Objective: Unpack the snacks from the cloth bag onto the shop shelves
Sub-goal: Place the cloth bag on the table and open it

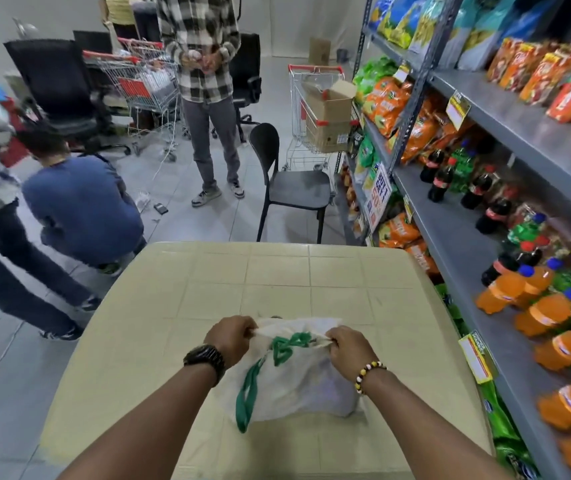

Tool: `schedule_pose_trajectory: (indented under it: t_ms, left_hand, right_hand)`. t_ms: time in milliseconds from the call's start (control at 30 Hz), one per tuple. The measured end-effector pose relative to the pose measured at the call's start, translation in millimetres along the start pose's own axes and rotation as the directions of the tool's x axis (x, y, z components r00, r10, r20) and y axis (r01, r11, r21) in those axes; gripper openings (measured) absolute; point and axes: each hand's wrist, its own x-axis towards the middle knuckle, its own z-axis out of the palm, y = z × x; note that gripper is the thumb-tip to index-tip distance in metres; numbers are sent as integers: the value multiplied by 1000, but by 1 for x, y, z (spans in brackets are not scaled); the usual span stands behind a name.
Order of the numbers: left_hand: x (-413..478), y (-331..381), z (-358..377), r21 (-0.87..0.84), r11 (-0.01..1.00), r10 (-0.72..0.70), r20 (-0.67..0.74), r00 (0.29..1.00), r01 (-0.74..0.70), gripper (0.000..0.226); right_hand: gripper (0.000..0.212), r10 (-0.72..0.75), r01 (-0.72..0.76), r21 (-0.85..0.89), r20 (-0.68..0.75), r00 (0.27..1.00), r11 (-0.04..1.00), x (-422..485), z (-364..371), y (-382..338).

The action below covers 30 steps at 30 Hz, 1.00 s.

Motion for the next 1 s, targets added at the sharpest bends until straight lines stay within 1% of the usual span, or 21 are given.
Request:
schedule_pose_trajectory:
  t_ms: [67, 133, 167, 233, 300, 333, 367, 433, 500, 600, 667, 733, 767, 800, 833, 900, 1000]
  left_hand:
    - [11, 0, -4, 28, 998, 53, 56, 997, -54, 30]
    - [22, 2, -15, 53, 988, 140, 102, 985, -146, 42]
    - [27, 4, -21, 57, 980, 185, 102, 977, -191, 46]
    - [36, 11, -30, 40, 969, 241, 50, 969, -243, 44]
    - [42, 15, -35, 23, 958, 287, -6, 958, -287, 37]
    - [46, 16, -34, 28, 945, 328, -8, 945, -327, 34]
    - [46, 18, -31, 45, 927, 373, 9, 928, -373, 32]
    - [45, 20, -22, 99, 873, 470, 92, 878, -478, 28]
    - [42, 21, -11, 188, 804, 543, 159, 825, -565, 24]
    - [34, 21, 7, 277, 698, 630, 201, 750, -660, 22]
    - [33, 19, 19, 308, 676, 639, 209, 741, -670, 33]
    - [33, 17, 24, 339, 681, 608, 232, 759, -649, 47]
    - [35, 18, 24, 347, 692, 584, 245, 774, -633, 49]
    - [38, 17, 25, 356, 707, 558, 248, 792, -611, 45]
    - [41, 16, 23, 362, 726, 539, 229, 811, -584, 38]
    - [50, 13, 21, 342, 788, 498, 136, 857, -512, 29]
    - [67, 9, 14, 247, 895, 387, -19, 922, -370, 26]
  right_hand:
    - [41, 22, -22, 11, 22, 1000, 1000, 3, -8, -2]
    - [54, 54, -54, 35, 10, 998, 998, 8, -19, -8]
    - [59, 67, -67, 46, -17, 998, 997, 12, -24, -12]
    - [61, 68, -61, 80, -80, 994, 995, 18, -34, -17]
    - [56, 59, -45, 116, -117, 991, 992, 23, -37, -22]
    - [50, 58, -44, 120, -118, 991, 992, 24, -35, -24]
    - [45, 52, -40, 111, -103, 993, 993, 23, -33, -23]
    - [37, 55, -50, 79, -66, 996, 996, 21, -24, -18]
    - [36, 74, -74, 13, -12, 997, 997, 20, -13, -10]
    - [34, 109, -99, -119, 80, 991, 988, 16, 0, 3]
    - [29, 105, -84, -187, 107, 989, 979, 17, 7, 13]
    - [22, 76, -50, -213, 114, 991, 976, 20, 9, 21]
    - [20, 61, -35, -218, 113, 992, 975, 23, 9, 24]
    - [17, 44, -23, -209, 98, 994, 978, 26, 8, 27]
    - [16, 27, -16, -182, 58, 998, 983, 29, 6, 29]
    - [15, -8, 5, -99, -34, 999, 995, 36, 1, 33]
    - [19, -49, 46, -25, -150, 987, 999, 53, -8, 38]
